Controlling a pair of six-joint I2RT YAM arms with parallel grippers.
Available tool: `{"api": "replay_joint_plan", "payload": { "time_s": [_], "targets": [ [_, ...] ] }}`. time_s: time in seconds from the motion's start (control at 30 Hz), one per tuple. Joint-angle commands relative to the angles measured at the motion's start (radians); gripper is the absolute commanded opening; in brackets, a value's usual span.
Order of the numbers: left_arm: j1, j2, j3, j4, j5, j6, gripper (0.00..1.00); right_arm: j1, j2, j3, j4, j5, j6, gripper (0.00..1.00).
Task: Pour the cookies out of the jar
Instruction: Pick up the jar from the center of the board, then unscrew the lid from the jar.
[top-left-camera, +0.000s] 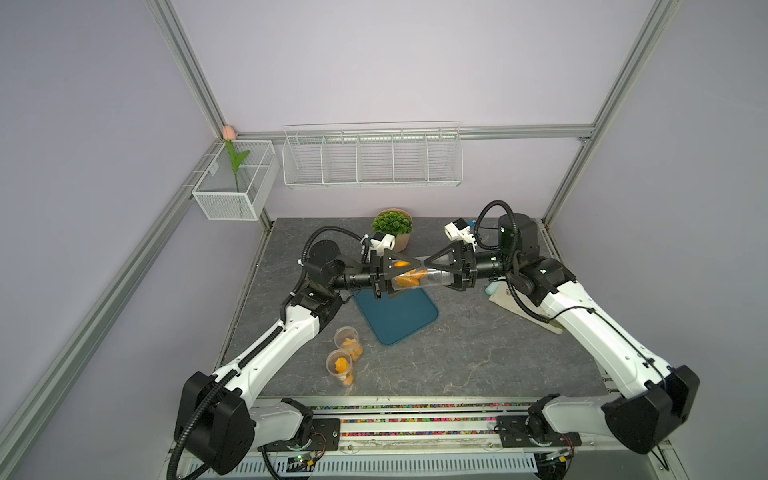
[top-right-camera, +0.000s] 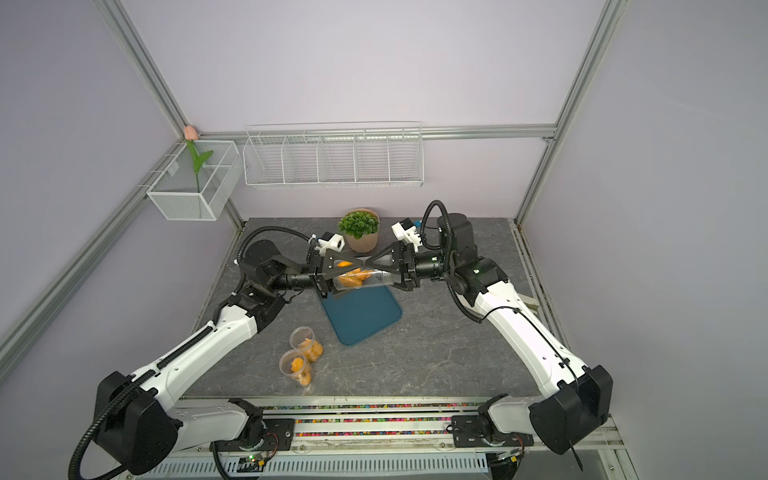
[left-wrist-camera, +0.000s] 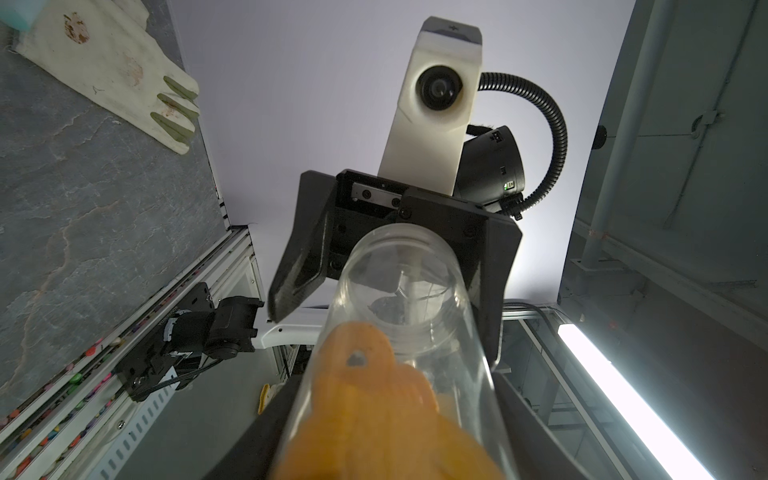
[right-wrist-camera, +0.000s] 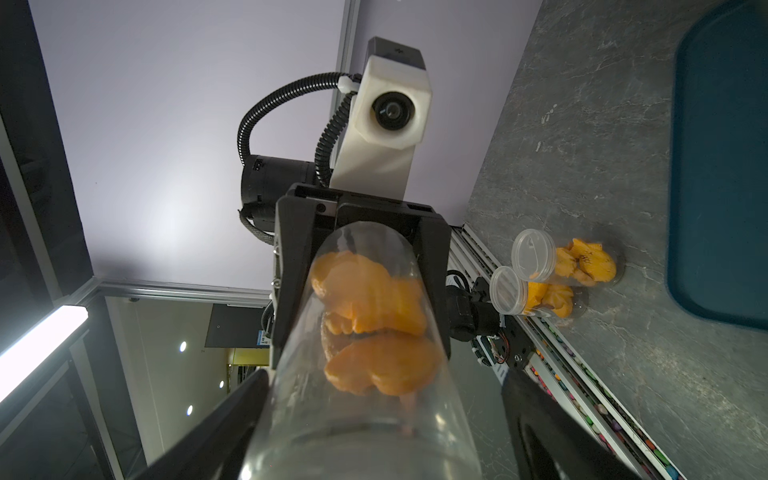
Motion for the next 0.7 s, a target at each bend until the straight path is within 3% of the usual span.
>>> {"api": "replay_joint_plan", "payload": {
  "time_s": [0.0,0.2,0.33,0.53,0.67],
  "targets": [
    [0.000,-0.023,-0.020,0.007,-0.014,0.030,0.60,-0.009,-0.042,0.031,-0.057,0.017,-0.023,0.89],
    [0.000,-0.058,-0.001,-0.206,-0.048,0.167,0.59,-0.013,-0.091,0.018,-0.084,0.052,-0.018,0.89],
    [0.001,-0.083,-0.019,-0.234,-0.065,0.195,0.60,-0.038,-0.105,0.018,-0.094,0.040,-0.023,0.89],
    [0.004,-0.107,-0.060,-0.227,-0.100,0.170,0.60,-0.179,-0.088,0.037,-0.113,0.016,-0.035,0.89],
    [0.009,-0.126,-0.078,-0.252,-0.111,0.187,0.59,-0.221,-0.096,0.061,-0.262,0.107,-0.174,0.89]
  ]
}}
